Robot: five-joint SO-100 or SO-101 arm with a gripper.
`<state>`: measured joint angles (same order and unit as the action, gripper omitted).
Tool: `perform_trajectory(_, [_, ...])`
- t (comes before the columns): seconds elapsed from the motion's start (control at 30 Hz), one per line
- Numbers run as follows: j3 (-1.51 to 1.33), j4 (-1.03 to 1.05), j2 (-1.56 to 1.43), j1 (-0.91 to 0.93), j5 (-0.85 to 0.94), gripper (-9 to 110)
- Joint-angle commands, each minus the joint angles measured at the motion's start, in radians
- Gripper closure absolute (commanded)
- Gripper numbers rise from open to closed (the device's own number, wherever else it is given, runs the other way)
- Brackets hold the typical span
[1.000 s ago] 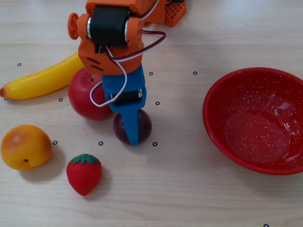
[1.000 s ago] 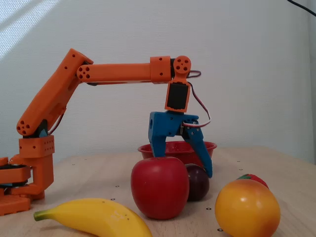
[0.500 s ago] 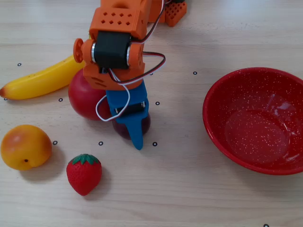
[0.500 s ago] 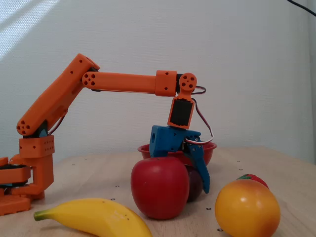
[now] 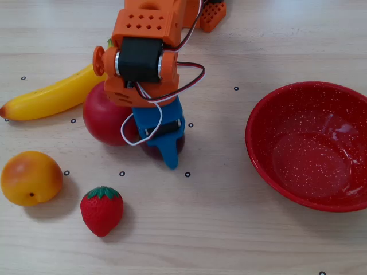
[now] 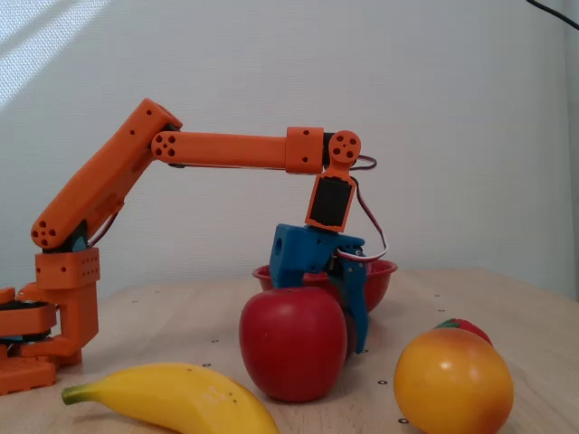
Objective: Put the plum in the red bowl.
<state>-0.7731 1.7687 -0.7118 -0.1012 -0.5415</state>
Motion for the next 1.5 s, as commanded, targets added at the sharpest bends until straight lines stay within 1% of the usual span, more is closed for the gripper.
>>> perform_trajectory(0.0, [0.069,0.058,-0.256,0.017,0.057,101])
perform_trajectory(0.3, [0.094,0.092,-0.565,0.094,0.153,101])
perform_trajectory(0.43, [0.075,0.072,-0.658,0.189,0.199,101])
perform_trajectory(0.57, [0.02,0.005,-0.723,0.33,0.259,101])
perform_trajectory(0.7, [-0.057,-0.072,-0.735,0.486,0.314,101])
perform_trajectory(0.8, [-0.066,-0.101,-0.673,0.586,0.36,101])
perform_trajectory(0.97, [-0.038,-0.132,-0.514,0.67,0.373,101])
perform_trajectory(1.13, [0.003,-0.103,-0.368,0.695,0.371,87])
perform_trajectory(1.27, [0.006,-0.118,-0.31,0.684,0.407,61])
perform_trajectory(1.33, [0.006,-0.137,-0.301,0.68,0.399,57])
perform_trajectory(1.47, [0.014,-0.189,-0.299,0.666,0.387,55])
